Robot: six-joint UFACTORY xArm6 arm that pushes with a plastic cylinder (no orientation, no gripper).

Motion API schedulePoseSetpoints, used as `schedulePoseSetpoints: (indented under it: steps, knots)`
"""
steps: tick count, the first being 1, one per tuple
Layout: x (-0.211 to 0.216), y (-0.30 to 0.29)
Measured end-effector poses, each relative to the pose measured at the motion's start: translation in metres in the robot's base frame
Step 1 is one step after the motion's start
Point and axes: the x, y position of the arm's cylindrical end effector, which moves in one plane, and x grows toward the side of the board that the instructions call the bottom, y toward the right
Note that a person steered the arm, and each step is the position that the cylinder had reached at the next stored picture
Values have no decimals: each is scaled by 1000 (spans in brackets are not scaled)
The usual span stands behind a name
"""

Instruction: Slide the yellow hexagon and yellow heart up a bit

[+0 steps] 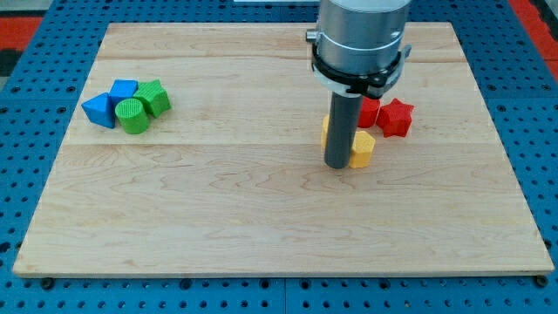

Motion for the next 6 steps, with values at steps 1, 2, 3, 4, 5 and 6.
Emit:
schedulePoseSetpoints:
  steps: [1, 2, 3, 4, 5, 6]
  knots:
    - [30, 15]
    - [26, 31]
    - [8, 31]
    - [-19, 28]
    - [-13, 15]
    - [-7, -22]
